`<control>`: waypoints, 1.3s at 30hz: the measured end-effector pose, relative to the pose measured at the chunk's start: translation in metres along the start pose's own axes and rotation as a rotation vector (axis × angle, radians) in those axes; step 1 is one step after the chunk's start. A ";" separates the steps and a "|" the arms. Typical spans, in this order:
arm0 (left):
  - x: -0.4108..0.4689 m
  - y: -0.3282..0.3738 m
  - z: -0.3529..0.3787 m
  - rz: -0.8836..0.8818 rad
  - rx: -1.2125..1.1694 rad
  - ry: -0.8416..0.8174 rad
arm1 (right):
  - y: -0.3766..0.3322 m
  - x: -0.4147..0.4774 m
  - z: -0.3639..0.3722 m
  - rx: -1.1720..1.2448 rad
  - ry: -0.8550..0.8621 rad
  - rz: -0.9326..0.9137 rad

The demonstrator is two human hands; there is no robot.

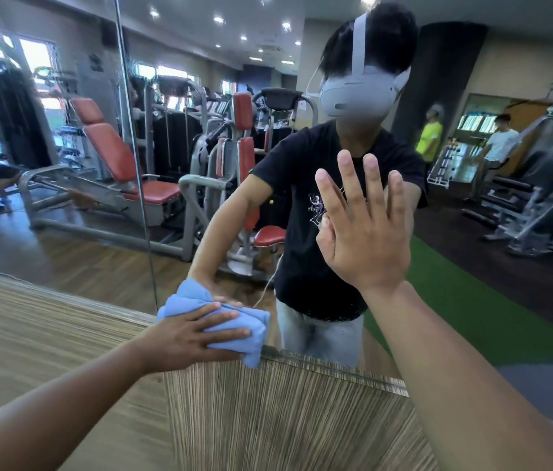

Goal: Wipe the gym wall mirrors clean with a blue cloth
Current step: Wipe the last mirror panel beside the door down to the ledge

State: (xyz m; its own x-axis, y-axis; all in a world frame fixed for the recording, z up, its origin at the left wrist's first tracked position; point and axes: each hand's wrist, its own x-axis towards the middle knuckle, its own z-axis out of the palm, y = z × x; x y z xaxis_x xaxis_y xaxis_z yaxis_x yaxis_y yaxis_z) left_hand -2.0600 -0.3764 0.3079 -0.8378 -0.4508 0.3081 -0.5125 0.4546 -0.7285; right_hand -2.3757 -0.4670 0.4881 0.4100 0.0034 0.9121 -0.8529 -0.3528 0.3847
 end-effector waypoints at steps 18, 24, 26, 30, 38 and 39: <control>0.131 -0.094 -0.102 -0.874 -0.175 0.587 | -0.002 -0.001 0.001 -0.020 -0.014 0.000; 0.120 -0.012 -0.053 -1.047 -0.271 0.584 | -0.003 0.000 0.000 -0.010 0.000 0.011; 0.115 0.004 -0.047 -1.066 -0.305 0.539 | -0.003 0.000 -0.001 -0.015 -0.004 0.006; 0.121 -0.015 -0.063 -1.055 -0.327 0.540 | -0.004 0.000 -0.001 -0.024 -0.003 0.013; 0.169 -0.102 -0.113 -1.119 -0.280 0.758 | -0.004 -0.001 0.000 -0.028 -0.016 0.012; 0.167 -0.097 -0.109 -1.100 -0.250 0.753 | -0.004 -0.001 0.000 -0.030 -0.018 0.012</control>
State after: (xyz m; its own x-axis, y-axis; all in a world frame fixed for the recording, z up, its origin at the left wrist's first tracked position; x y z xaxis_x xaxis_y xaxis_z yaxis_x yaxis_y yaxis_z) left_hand -2.1711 -0.4120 0.4970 0.1670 -0.1787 0.9696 -0.9306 0.2963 0.2149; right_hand -2.3726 -0.4658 0.4853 0.4053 -0.0176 0.9140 -0.8670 -0.3244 0.3782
